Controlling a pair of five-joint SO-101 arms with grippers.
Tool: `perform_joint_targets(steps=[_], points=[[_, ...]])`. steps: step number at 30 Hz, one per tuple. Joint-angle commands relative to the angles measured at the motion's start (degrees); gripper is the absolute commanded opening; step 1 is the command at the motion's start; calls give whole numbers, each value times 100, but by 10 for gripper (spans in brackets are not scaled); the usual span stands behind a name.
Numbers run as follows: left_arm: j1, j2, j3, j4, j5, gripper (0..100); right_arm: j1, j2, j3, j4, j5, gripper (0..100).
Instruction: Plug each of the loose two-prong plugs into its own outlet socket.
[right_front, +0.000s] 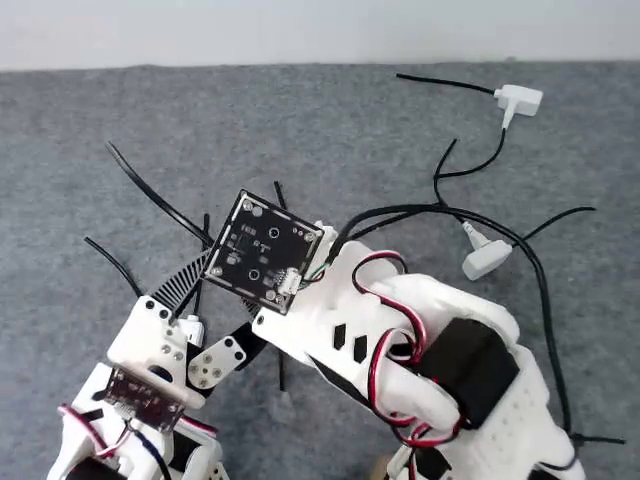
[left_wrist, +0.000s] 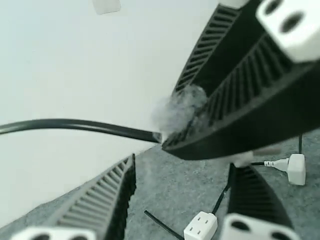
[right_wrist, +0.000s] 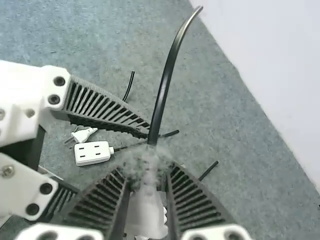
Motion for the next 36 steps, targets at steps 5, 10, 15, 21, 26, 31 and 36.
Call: perform_joint_targets(steps=[5, 10, 15, 21, 26, 31, 36], points=[[35, -62, -22, -237, 211, 298, -620, -145, -264, 330, 44, 8], [0, -62, 110, -246, 229, 298, -620, -145, -255, 453, 44, 8], [35, -62, 338, -220, 229, 298, -611, -145, -255, 497, 62, 8], [44, -70, 268, -97, 220, 298, -347, -136, -264, 303, 325, 8], [448, -70, -365, 273, 202, 298, -13, -145, -281, 22, 651, 8], [695, -70, -497, 281, 149, 298, -13, -154, -290, -541, 818, 8], [695, -70, -664, 18, 123, 298, -22, -154, -281, -1077, 782, 8]])
